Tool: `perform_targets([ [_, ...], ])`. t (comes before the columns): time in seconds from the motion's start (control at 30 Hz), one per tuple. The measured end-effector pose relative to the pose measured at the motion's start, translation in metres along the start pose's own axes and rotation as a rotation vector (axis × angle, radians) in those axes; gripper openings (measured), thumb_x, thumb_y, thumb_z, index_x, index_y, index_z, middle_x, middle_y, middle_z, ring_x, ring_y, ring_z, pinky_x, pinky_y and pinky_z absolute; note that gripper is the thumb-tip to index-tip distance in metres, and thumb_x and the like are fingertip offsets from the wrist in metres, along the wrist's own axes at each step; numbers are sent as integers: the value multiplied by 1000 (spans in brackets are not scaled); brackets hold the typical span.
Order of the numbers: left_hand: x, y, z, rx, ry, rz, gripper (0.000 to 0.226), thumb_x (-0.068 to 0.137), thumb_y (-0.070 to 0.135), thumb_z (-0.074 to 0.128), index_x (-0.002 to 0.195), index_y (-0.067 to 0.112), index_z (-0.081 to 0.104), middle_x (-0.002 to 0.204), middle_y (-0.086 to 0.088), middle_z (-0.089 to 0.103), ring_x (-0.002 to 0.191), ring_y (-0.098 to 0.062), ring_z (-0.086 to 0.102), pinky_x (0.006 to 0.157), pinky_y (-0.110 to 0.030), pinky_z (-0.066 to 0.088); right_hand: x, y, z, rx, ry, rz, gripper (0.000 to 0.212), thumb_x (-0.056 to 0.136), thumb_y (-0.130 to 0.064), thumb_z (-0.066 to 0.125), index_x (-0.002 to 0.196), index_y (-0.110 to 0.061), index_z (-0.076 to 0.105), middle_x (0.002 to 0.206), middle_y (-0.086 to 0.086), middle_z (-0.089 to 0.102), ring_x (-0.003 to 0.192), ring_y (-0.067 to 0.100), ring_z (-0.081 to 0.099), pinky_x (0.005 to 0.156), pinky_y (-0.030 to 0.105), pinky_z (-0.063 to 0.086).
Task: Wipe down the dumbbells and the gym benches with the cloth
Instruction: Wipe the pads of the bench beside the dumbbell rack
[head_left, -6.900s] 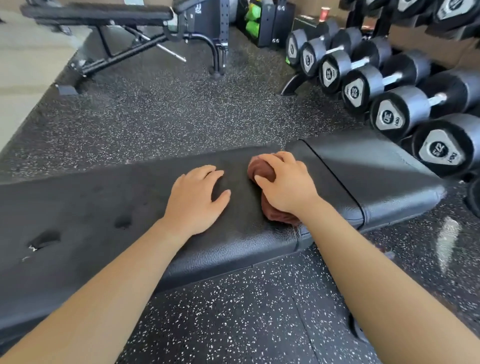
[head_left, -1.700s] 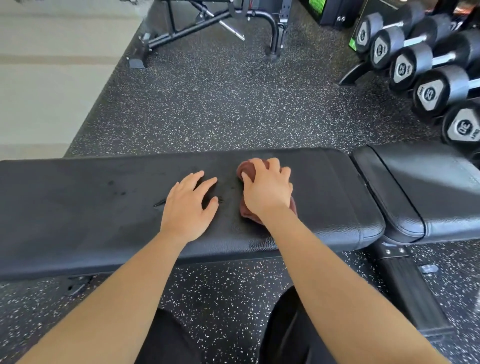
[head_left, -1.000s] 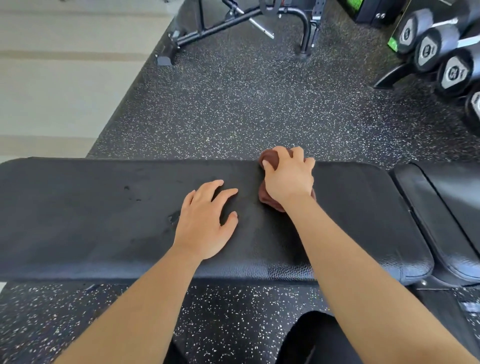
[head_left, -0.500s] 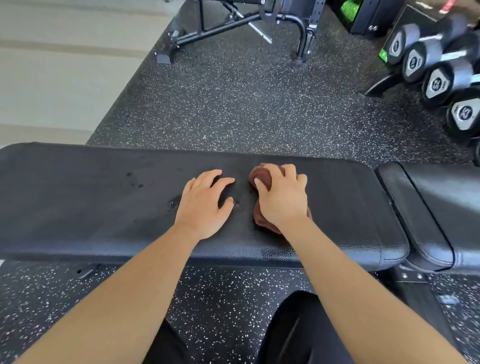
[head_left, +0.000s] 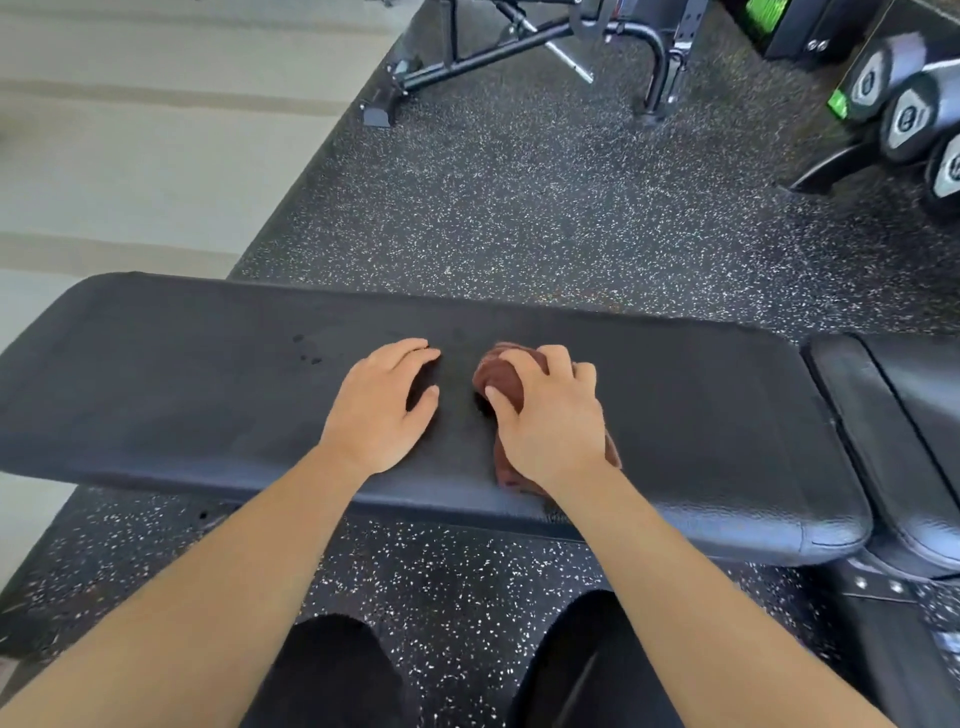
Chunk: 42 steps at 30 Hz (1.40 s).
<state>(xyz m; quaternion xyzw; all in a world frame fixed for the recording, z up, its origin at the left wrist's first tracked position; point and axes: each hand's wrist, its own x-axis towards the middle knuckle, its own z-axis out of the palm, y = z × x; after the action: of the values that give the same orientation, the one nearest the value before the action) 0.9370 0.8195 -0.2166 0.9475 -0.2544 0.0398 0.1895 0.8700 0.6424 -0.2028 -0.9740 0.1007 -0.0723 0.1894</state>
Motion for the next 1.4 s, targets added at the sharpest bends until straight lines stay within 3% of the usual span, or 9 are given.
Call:
perform_targets([
  [0.33,2,-2,-1,-60,23,-27,42,89,25,53,130,19,52,141,3,46,130,-17,39,110,-27,23,101,-14,10,9,-45,82,42,94,-44,43,133,-28,40,139,8,32,123,36,27,90,49,43],
  [0.53,-1,-13,-10,-163,-112,14,45,92,25,51,136,19,45,148,4,36,137,-16,28,111,-26,18,56,-21,1,-35,-58,-25,44,95,-44,44,135,-28,41,140,7,34,117,35,33,98,46,38],
  [0.63,9,-46,-26,-67,-165,71,47,94,29,47,138,18,41,149,0,35,138,-19,27,111,-29,20,9,-39,10,-32,1,-59,42,93,-46,46,132,-30,44,136,3,38,112,34,35,93,46,42],
  [0.77,31,-87,-37,13,-151,141,48,93,28,48,137,11,42,146,-7,38,136,-25,32,114,-42,22,7,-68,27,-13,92,178,42,93,-45,45,133,-31,44,138,4,36,116,34,32,92,44,41],
  [0.93,34,-99,-29,-72,-61,212,45,90,26,52,132,9,49,139,-10,46,129,-28,39,111,-42,27,66,-98,40,-44,96,345,43,95,-44,43,135,-29,41,139,8,33,118,36,31,91,46,42],
  [1.1,36,-103,-29,-78,-87,228,47,91,31,46,133,12,47,140,-8,45,129,-26,38,112,-44,26,51,-111,37,-66,72,353,44,95,-44,44,136,-29,41,140,5,34,120,34,32,99,48,37],
  [1.4,39,-105,-27,-174,-38,205,39,92,21,46,129,11,53,135,-7,50,126,-25,42,110,-42,29,-15,-143,55,-25,173,375,41,92,-47,46,131,-36,44,139,-4,38,122,29,30,90,47,45],
])
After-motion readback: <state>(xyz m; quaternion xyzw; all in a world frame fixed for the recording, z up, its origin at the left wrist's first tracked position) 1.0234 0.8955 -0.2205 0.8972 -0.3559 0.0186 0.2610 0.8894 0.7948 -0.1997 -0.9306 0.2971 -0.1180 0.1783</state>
